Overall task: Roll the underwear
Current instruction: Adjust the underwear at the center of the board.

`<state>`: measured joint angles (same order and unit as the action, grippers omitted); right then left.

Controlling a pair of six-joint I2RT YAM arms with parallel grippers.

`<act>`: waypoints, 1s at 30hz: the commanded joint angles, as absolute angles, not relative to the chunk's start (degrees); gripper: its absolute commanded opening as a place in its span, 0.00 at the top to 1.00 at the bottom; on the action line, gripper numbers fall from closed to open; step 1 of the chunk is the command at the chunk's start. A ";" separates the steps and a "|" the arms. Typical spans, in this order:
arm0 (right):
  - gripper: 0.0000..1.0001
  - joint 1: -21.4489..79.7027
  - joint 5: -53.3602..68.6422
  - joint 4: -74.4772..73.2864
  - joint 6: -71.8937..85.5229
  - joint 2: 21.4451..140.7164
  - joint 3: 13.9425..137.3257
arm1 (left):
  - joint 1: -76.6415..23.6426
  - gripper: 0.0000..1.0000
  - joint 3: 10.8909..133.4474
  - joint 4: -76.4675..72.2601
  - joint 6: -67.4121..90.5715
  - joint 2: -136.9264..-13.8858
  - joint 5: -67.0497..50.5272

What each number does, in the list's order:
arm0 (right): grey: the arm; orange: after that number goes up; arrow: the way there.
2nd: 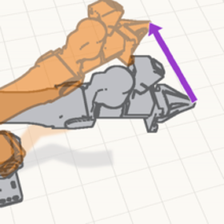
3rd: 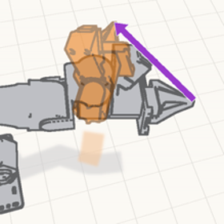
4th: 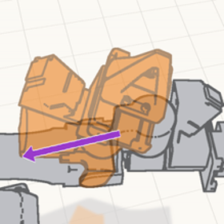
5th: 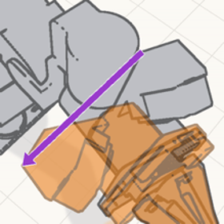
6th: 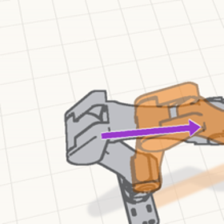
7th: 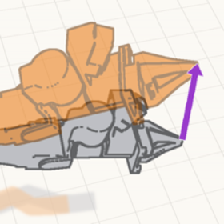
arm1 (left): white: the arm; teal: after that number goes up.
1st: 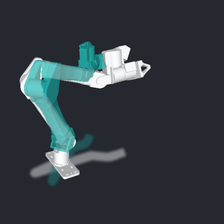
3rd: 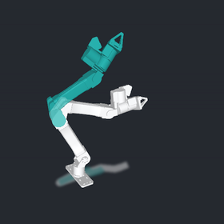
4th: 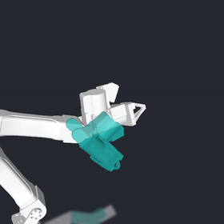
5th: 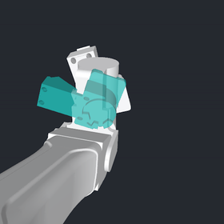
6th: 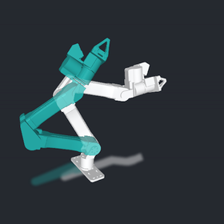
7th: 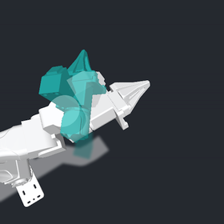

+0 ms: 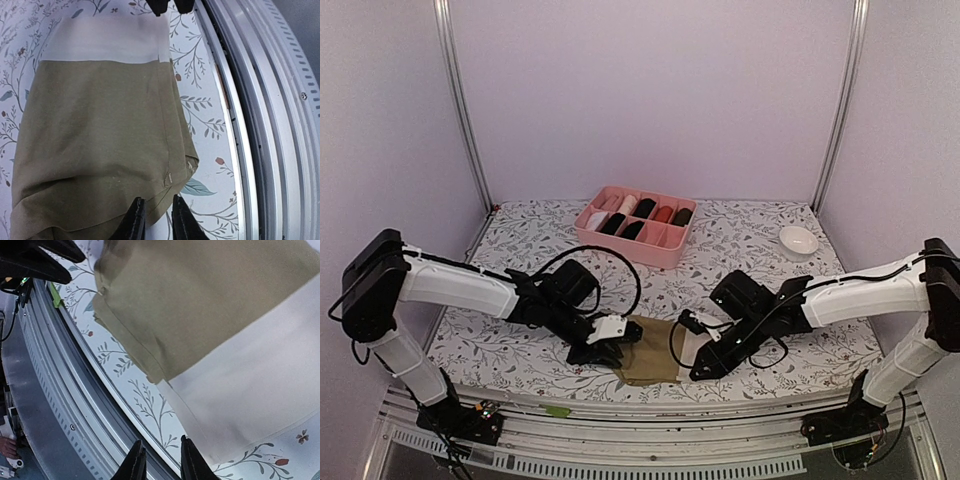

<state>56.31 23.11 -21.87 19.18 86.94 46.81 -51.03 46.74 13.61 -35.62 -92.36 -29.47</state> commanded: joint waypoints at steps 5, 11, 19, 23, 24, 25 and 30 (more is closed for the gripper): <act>0.76 51.72 25.96 -18.06 25.86 90.70 42.16 | -55.57 0.77 51.66 13.34 -37.40 -99.45 -23.94; 0.76 50.33 26.06 -18.61 26.49 90.41 41.30 | -57.42 0.73 52.58 13.78 -37.05 -101.86 -23.87; 0.76 49.60 26.01 -19.64 27.67 88.08 41.00 | -58.46 0.68 52.14 14.35 -37.13 -101.20 -23.98; 0.76 48.75 27.49 -20.71 32.45 84.46 40.53 | -58.77 0.71 51.95 13.85 -36.72 -101.26 -22.94; 0.76 48.70 28.07 -20.57 33.80 83.78 40.18 | -58.76 0.72 51.94 13.68 -36.62 -101.23 -22.83; 0.76 48.76 28.80 -19.98 35.72 83.24 39.73 | -58.74 0.72 51.94 13.56 -36.53 -101.18 -22.79; 0.77 48.69 31.98 -17.02 43.91 83.01 37.26 | -58.73 0.73 52.10 13.14 -36.21 -101.06 -22.97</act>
